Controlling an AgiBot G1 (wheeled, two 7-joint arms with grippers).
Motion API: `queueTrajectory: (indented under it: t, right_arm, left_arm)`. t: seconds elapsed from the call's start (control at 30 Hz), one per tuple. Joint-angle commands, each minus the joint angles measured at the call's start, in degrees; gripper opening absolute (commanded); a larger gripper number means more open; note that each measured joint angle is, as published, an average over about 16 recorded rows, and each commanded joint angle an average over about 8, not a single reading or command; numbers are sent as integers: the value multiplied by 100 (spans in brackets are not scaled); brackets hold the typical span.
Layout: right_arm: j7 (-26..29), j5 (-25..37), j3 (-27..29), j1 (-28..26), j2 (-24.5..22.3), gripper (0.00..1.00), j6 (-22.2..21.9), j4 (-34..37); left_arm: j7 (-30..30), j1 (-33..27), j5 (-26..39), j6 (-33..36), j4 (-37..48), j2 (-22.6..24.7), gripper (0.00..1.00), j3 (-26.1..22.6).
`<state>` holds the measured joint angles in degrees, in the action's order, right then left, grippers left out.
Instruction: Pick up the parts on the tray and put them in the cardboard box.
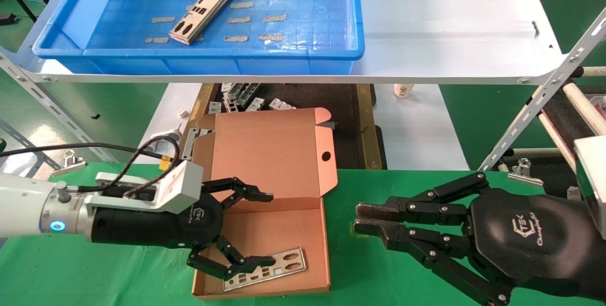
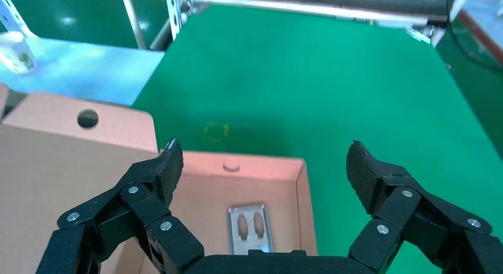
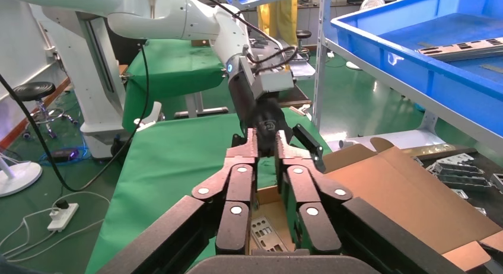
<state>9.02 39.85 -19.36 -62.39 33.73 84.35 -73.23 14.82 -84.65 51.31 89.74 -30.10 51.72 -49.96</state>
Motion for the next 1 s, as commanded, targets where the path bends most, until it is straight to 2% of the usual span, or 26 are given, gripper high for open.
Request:
queueTrajectory:
  t: [0.03, 1.0]
  right_arm:
    - [0, 0, 0, 0, 0, 100, 0, 0]
    - [-2, -3, -4, -1, -2, 100, -2, 0]
  left_arm:
    - [-111, 100, -41, -18, -188, -72, 100, 147]
    - [-1712, 1546, -633, -271, -2911, -1119, 100, 2272]
